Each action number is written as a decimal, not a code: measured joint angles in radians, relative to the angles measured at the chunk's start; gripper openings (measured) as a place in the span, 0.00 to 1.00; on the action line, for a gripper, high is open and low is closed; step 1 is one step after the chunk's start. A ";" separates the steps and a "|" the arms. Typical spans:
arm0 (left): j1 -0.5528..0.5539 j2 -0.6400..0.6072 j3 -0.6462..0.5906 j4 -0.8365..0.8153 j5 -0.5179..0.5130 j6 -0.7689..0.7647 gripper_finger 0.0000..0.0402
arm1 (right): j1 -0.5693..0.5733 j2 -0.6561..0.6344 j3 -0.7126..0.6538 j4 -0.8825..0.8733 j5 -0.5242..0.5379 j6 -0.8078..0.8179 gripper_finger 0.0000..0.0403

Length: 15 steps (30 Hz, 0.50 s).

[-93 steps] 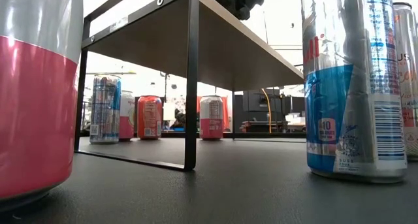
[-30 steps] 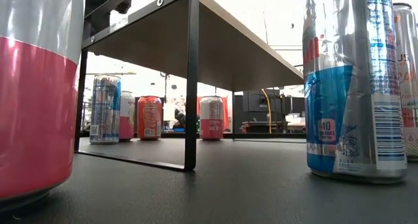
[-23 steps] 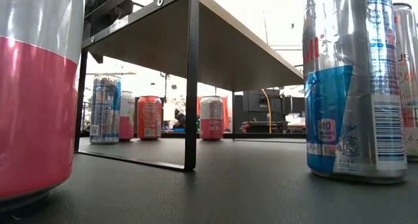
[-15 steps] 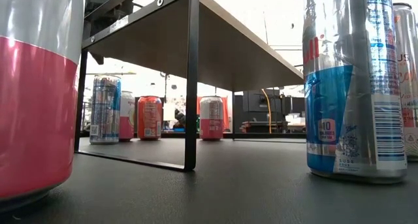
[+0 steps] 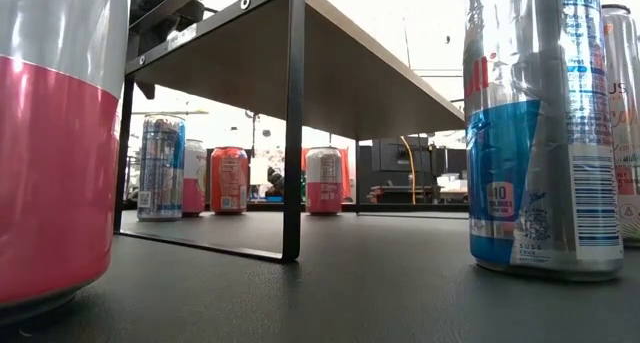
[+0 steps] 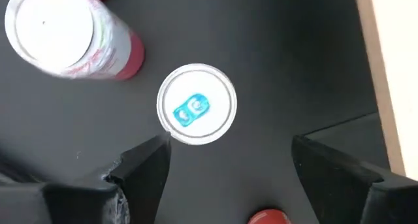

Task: Place canned beverage on shelf
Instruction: Put the top blue soda can on the shelf aligned with the blue soda can

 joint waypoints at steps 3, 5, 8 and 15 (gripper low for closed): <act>0.000 0.000 0.000 -0.001 0.005 0.083 0.84 | 0.000 0.000 0.000 0.000 0.000 0.000 0.22; 0.005 0.000 0.000 -0.002 0.003 0.122 0.89 | 0.000 0.000 0.000 0.000 0.000 0.008 0.22; 0.017 0.000 0.000 -0.003 -0.020 0.157 0.95 | 0.000 0.000 0.000 0.000 0.000 0.008 0.22; 0.045 0.000 0.000 0.007 -0.057 0.280 0.97 | 0.000 0.000 0.000 0.000 0.005 -0.025 0.22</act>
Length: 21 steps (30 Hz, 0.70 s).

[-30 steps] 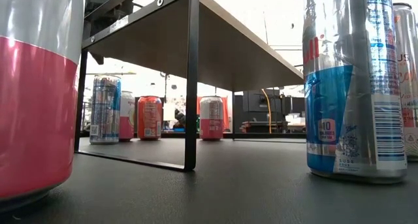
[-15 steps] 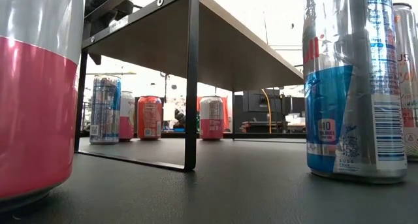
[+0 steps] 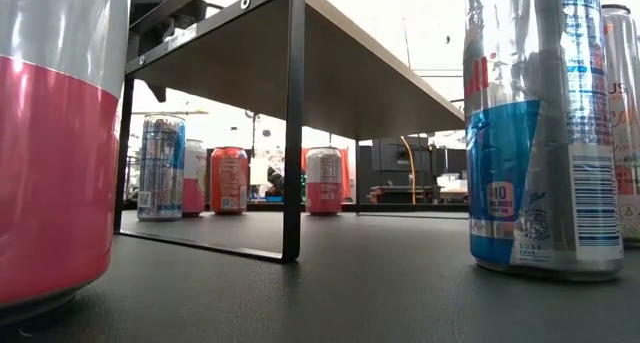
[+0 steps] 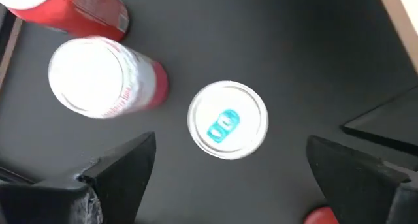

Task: Place canned beverage on shelf
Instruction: Put the top blue soda can on the shelf aligned with the blue soda can

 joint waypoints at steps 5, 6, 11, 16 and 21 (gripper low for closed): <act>0.041 0.000 0.000 0.039 -0.018 0.001 0.97 | 0.000 0.000 0.000 0.000 0.000 -0.033 0.22; 0.047 0.000 0.000 0.048 -0.018 0.000 0.97 | 0.000 0.000 0.000 0.000 0.000 -0.036 0.22; 0.070 0.005 0.000 0.075 -0.004 -0.002 0.97 | 0.000 0.000 0.000 0.000 0.000 -0.037 0.22; 0.071 0.005 -0.060 0.102 0.035 -0.046 0.97 | 0.000 0.000 0.000 0.000 0.000 -0.046 0.22; 0.049 0.004 -0.102 0.150 0.048 -0.058 0.97 | 0.000 0.000 0.000 0.000 0.000 -0.054 0.22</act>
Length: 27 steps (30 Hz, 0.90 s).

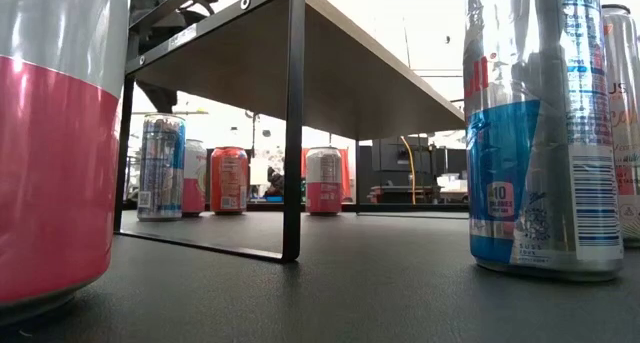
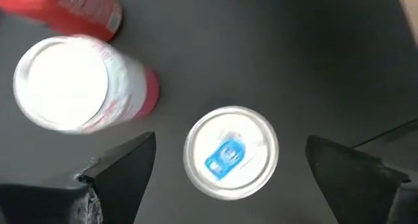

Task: Place canned beverage on shelf
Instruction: Put the top blue soda can on the shelf aligned with the blue soda can

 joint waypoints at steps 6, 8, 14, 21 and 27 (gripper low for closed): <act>-0.005 0.000 -0.053 0.026 -0.005 0.001 0.97 | -0.002 0.000 0.000 0.000 0.000 -0.007 0.22; -0.005 0.000 -0.066 0.027 -0.006 0.001 0.97 | -0.002 0.000 0.000 0.000 0.000 -0.007 0.22; -0.005 0.000 -0.117 0.070 -0.008 0.003 0.97 | -0.002 0.000 0.000 0.000 0.000 -0.007 0.22; -0.005 0.000 -0.144 0.143 -0.003 -0.024 0.97 | -0.002 0.000 0.000 0.000 0.000 0.005 0.22; -0.005 0.000 -0.144 0.156 -0.003 -0.024 0.91 | -0.002 0.000 0.000 0.001 0.000 0.006 0.22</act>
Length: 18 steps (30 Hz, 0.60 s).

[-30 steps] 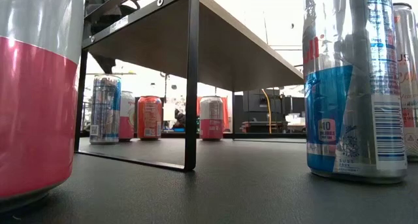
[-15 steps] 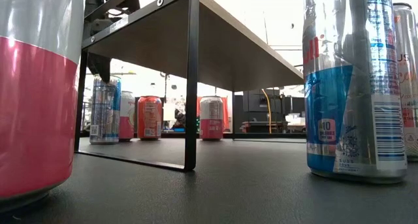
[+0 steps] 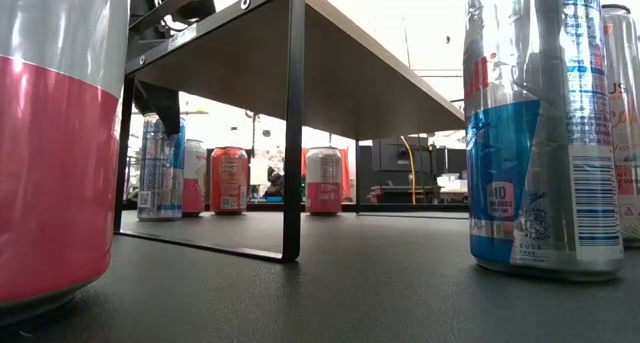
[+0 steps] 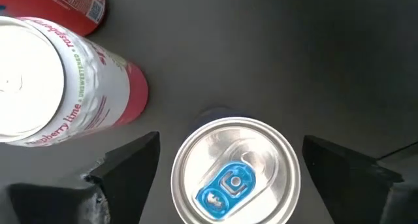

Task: Place canned beverage on shelf
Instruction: Put the top blue soda can on the shelf aligned with the blue soda can

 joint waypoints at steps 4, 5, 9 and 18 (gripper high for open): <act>0.000 0.000 0.000 -0.002 -0.002 0.008 0.84 | 0.000 0.000 0.000 0.000 0.000 0.001 0.22; 0.000 0.000 0.000 -0.002 -0.007 0.013 0.83 | 0.000 0.000 0.000 0.000 0.000 0.001 0.22; 0.000 0.012 0.000 -0.003 -0.031 0.027 0.80 | 0.000 0.000 0.000 0.000 0.000 0.002 0.22; 0.000 0.051 0.000 -0.005 -0.033 0.052 0.79 | 0.000 0.000 0.000 0.000 0.000 0.033 0.22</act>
